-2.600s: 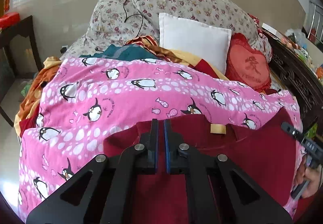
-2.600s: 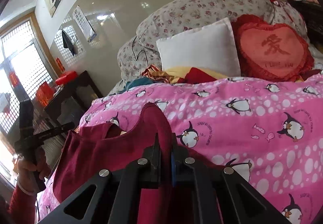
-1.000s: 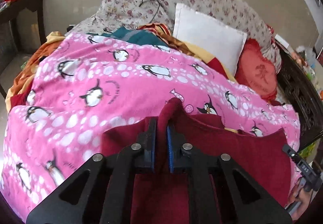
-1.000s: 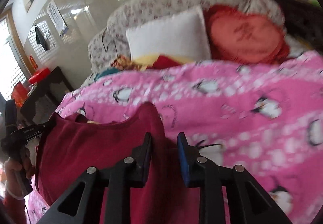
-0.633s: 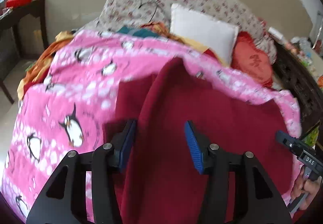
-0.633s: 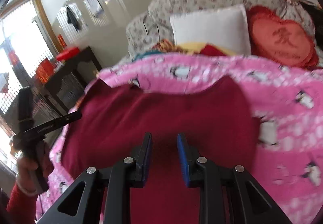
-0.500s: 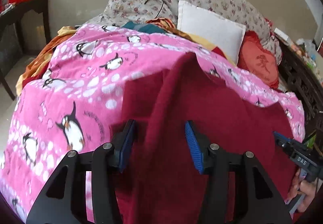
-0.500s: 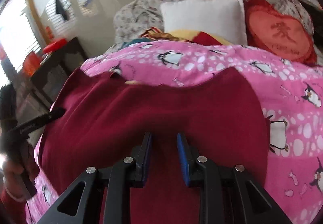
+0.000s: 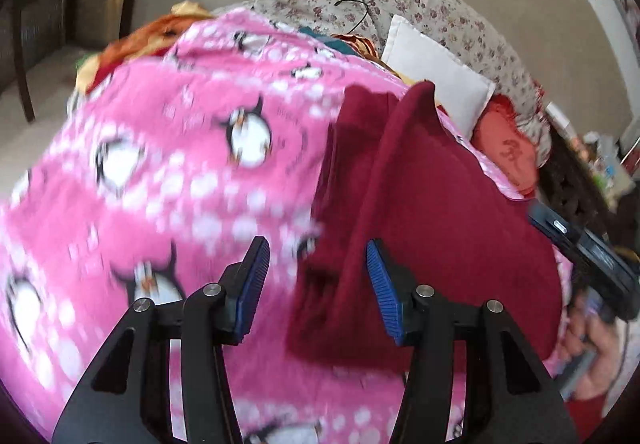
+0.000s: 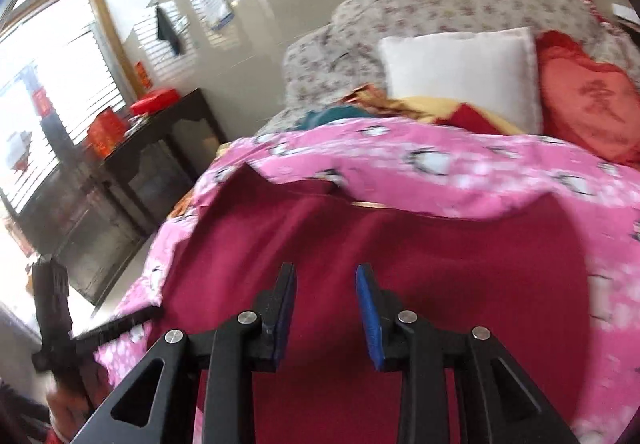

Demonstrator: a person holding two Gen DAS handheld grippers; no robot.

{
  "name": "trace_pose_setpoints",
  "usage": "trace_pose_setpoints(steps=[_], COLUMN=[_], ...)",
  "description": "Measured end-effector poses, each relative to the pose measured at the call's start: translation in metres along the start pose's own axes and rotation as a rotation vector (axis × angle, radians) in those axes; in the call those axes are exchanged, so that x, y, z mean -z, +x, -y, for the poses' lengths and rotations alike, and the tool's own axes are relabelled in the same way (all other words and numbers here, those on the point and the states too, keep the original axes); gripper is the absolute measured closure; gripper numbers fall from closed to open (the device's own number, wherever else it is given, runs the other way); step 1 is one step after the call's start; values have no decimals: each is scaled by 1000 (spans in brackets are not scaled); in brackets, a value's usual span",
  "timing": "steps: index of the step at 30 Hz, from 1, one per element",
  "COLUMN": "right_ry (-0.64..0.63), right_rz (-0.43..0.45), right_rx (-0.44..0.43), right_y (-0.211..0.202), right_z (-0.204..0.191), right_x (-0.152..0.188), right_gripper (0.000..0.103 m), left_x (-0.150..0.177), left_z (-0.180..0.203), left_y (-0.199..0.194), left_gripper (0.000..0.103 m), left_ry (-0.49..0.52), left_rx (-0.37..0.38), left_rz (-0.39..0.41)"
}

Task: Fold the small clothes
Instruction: 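Lift the hem with both tools and carry it over toward the collar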

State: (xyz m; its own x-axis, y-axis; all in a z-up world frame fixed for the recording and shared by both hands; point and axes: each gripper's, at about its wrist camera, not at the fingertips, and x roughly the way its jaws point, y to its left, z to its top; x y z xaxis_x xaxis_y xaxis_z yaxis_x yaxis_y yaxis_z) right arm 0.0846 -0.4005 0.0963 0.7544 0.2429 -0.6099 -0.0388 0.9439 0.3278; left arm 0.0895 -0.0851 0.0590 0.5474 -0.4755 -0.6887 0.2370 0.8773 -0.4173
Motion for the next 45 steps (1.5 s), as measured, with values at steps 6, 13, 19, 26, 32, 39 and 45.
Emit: trace_pose_setpoints(steps=[6, 13, 19, 26, 32, 39, 45], right_ry=[-12, -71, -120, 22, 109, 97, 51], right_rz=[-111, -88, -122, -23, 40, 71, -18], right_rx=[118, 14, 148, 42, 62, -45, -20], right_y=[80, 78, 129, 53, 1, -12, 25], right_z=[-12, -53, -76, -40, 10, 19, 10], right_x=[-9, -34, -40, -24, 2, 0, -5], right_gripper=[70, 69, 54, 54, 54, 66, 69], left_x=[15, 8, -9, -38, -41, -45, -56], left_z=[-7, -6, -8, 5, 26, 37, 33], left_y=[19, 21, 19, 47, 65, 64, 52], left_gripper=[41, 39, 32, 23, 8, 45, 77], left_ry=[-49, -36, -25, -25, 3, 87, 60], left_rx=[81, 106, 118, 160, 137, 117, 180], left_rz=[-22, 0, 13, -58, -32, -25, -86])
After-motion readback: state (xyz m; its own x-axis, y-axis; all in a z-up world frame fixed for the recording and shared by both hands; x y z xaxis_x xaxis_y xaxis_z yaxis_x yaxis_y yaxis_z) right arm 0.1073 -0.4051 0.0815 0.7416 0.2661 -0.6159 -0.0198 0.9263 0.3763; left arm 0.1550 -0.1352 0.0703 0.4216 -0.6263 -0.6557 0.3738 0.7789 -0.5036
